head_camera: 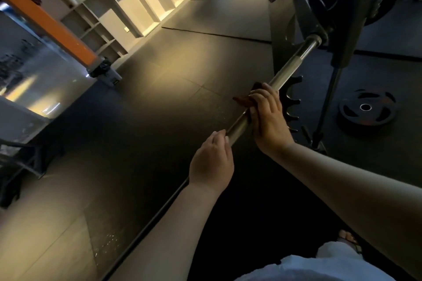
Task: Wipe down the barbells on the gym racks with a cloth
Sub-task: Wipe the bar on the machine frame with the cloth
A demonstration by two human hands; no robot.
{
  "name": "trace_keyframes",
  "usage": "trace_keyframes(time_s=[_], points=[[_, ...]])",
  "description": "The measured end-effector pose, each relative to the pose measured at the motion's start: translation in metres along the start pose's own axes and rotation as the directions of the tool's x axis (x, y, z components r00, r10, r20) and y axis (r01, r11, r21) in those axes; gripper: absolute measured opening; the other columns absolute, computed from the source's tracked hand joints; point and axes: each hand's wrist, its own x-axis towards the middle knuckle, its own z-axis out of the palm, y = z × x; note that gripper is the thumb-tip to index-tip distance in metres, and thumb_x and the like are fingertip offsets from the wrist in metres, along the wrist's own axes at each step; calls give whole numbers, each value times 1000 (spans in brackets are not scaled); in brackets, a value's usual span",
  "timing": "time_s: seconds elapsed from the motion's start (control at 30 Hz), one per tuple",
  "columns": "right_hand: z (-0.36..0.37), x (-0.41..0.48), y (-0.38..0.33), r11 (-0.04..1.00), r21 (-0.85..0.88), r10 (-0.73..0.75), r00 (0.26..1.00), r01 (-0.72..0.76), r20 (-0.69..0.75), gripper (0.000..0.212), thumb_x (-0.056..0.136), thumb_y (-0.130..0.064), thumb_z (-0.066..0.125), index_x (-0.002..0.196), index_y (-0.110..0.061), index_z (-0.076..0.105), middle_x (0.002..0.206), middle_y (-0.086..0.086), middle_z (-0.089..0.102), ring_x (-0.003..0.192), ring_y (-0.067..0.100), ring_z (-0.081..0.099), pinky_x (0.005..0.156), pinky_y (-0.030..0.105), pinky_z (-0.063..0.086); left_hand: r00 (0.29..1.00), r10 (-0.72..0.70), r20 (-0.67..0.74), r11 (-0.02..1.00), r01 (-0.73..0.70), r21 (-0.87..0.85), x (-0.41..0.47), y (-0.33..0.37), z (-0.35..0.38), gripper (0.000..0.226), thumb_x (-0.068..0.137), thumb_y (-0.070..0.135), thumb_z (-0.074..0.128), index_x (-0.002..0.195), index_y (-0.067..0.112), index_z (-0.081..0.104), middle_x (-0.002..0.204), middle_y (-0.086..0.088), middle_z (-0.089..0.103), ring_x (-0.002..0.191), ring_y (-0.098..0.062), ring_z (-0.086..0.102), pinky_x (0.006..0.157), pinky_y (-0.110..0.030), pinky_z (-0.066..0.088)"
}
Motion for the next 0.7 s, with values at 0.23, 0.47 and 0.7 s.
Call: trace_keyframes(time_s=[0.23, 0.47, 0.7], points=[[27, -40, -19, 987, 45, -159, 986, 157, 55, 45, 107, -32, 48, 144, -6, 50, 150, 14, 49, 155, 33, 24, 125, 58, 21, 998, 61, 0, 996, -61, 58, -2, -5, 2, 37, 106, 31, 39, 138, 17, 50, 139, -3, 57, 125, -12, 56, 102, -24, 46], [9, -13, -11, 998, 39, -43, 999, 42, 18, 37, 109, -23, 45, 142, -6, 51, 148, 11, 51, 155, 29, 24, 124, 56, 25, 998, 55, -14, 993, -53, 101, -2, -4, 8, 47, 106, 32, 36, 149, 13, 43, 150, -9, 50, 138, -19, 48, 111, -36, 45], [8, -34, -19, 959, -31, -269, 941, 281, 207, 46, 103, -27, 56, 145, -9, 52, 149, 12, 52, 153, 32, 29, 124, 58, 21, 999, 41, -36, 994, -37, 107, -4, -4, 11, 36, 104, 32, 41, 133, 15, 54, 136, -7, 61, 124, -18, 58, 105, -36, 49]])
